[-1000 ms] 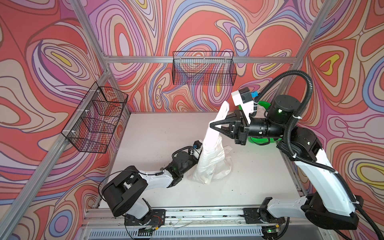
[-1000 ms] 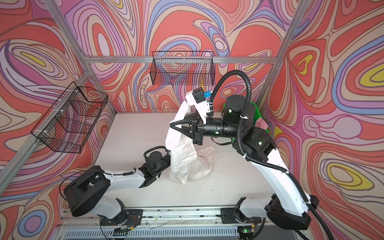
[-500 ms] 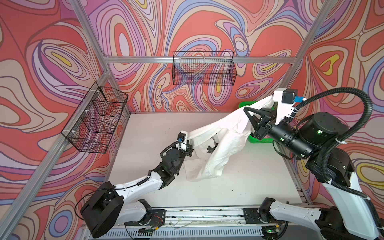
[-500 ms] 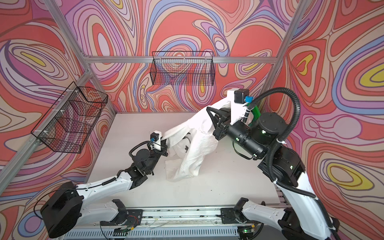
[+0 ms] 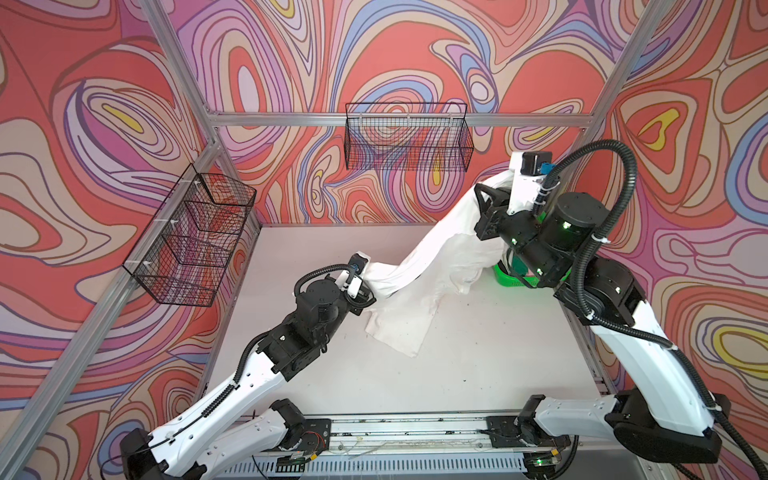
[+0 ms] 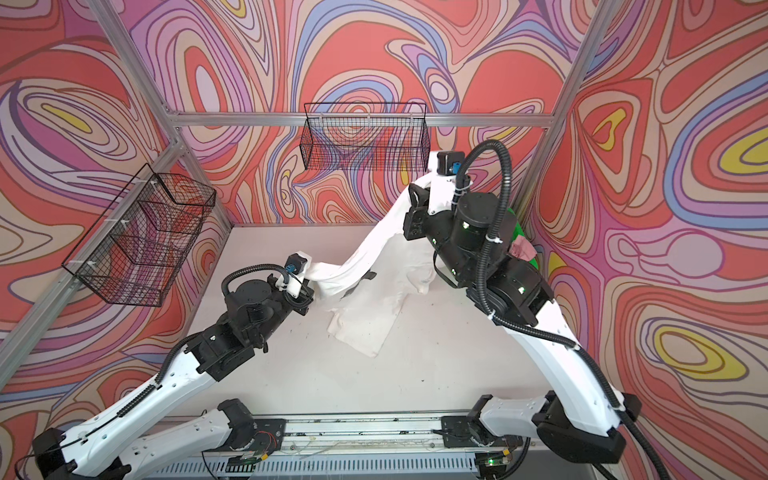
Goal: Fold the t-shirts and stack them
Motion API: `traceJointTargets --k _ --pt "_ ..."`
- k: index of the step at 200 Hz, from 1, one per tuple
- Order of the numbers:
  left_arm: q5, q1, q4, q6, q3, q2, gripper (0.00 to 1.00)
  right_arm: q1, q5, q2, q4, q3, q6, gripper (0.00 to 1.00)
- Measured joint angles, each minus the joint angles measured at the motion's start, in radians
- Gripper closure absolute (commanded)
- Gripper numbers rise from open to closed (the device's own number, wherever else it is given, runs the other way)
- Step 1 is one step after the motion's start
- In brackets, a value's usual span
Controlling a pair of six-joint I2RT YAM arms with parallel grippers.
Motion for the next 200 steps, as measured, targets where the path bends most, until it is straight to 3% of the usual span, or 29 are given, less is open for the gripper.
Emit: traceJointTargets --k 15,35,73,109,138,162,200 --pt "0.026 0.026 -0.091 0.021 0.001 -0.004 1.00 -0.017 -0.003 0.040 0.002 0.047 0.000 1.00" --pt "0.029 0.129 -0.145 0.024 0.013 0.029 1.00 -0.093 -0.058 0.087 0.004 0.082 0.013 1.00" --pt "0.030 0.341 -0.125 -0.039 0.267 0.247 1.00 -0.370 -0.357 0.303 0.006 0.250 0.140 1.00" --pt "0.053 0.391 -0.071 -0.032 0.526 0.416 1.00 -0.525 -0.595 0.636 0.066 0.634 0.295 1.00" --pt "0.098 0.393 -0.010 0.024 0.655 0.477 1.00 -0.631 -0.760 0.708 0.239 0.676 0.470 1.00" --pt "0.166 0.391 0.068 0.100 0.583 0.418 1.00 -0.665 -0.844 0.637 0.367 0.563 0.515 1.00" --pt "0.266 0.379 0.122 0.105 0.222 0.216 1.00 -0.663 -0.839 0.126 0.607 -0.224 0.518 1.00"
